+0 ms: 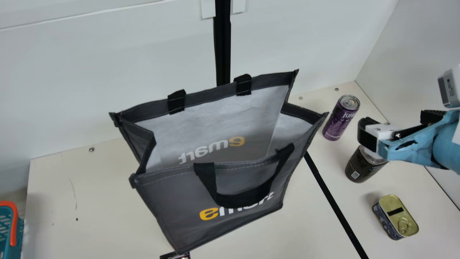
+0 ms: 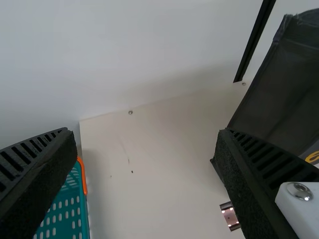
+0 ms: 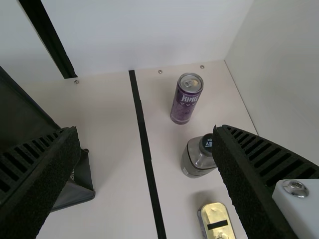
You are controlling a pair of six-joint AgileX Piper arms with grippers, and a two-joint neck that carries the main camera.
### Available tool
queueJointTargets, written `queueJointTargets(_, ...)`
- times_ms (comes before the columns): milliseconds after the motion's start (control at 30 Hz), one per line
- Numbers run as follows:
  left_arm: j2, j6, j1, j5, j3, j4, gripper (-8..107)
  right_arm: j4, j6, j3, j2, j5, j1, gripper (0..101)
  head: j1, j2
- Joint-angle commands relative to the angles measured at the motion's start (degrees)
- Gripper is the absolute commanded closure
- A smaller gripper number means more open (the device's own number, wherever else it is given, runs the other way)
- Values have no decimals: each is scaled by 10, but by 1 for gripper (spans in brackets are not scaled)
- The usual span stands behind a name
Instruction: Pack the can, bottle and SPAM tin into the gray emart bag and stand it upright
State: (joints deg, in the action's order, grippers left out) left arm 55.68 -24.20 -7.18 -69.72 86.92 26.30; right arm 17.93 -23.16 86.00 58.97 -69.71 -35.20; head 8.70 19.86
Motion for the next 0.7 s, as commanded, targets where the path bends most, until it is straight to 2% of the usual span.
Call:
queueJointTargets(0, 7, -12, -8, -2, 13, 18, 9, 0, 0, 0, 0, 0, 0, 6, 13, 1)
queueJointTargets(267, 33, -29, -10, -2, 54, 39, 9, 0, 0, 0, 0, 0, 0, 6, 13, 1)
queueJointTargets(667, 69, -14, 34, -2, 124, 20, 9, 0, 0, 0, 0, 0, 0, 6, 13, 1)
